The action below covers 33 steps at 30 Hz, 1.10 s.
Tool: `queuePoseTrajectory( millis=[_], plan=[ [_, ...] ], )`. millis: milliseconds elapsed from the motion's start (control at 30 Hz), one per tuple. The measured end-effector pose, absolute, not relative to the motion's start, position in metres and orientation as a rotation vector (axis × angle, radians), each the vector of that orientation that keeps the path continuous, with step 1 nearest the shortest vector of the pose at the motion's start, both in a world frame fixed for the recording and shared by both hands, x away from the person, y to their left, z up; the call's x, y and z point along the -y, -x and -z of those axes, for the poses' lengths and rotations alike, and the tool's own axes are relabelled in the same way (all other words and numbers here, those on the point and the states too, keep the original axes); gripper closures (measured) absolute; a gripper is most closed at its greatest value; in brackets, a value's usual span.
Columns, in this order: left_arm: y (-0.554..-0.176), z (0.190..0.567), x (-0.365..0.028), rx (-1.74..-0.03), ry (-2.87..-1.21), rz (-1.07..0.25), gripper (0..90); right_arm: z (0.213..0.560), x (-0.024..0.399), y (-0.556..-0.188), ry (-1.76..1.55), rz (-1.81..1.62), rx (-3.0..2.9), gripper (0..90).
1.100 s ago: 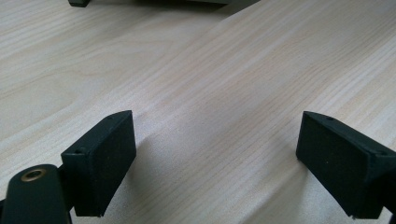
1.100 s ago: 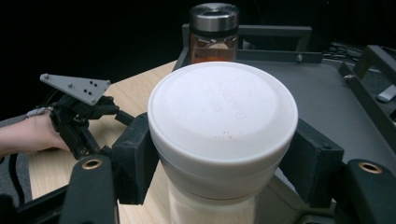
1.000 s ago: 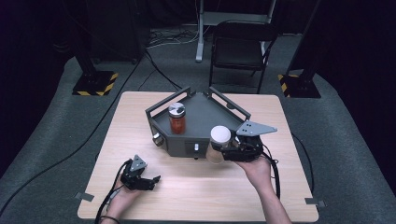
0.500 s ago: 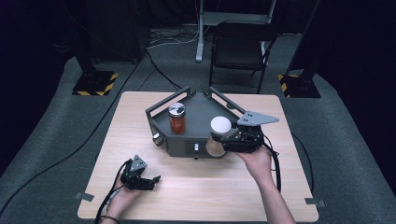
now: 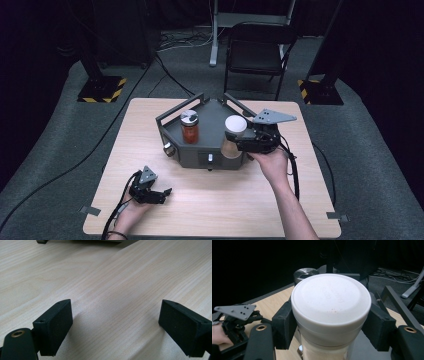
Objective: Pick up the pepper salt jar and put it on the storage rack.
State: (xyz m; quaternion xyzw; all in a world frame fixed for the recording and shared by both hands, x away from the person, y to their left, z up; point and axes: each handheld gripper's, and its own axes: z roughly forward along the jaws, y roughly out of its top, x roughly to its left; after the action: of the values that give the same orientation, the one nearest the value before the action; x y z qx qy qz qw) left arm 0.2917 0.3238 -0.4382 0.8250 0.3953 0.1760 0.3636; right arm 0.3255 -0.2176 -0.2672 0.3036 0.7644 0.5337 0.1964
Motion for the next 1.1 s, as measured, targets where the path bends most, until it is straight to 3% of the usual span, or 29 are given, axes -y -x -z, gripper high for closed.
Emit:
queuePoseTrajectory(
  millis=[1100],
  plan=[
    [-0.292,0.438,-0.324,-1.015,-2.124,-0.452,11.3,0.275,0.195,-0.367,-0.998,-1.381,-2.105,32.8]
  ],
)
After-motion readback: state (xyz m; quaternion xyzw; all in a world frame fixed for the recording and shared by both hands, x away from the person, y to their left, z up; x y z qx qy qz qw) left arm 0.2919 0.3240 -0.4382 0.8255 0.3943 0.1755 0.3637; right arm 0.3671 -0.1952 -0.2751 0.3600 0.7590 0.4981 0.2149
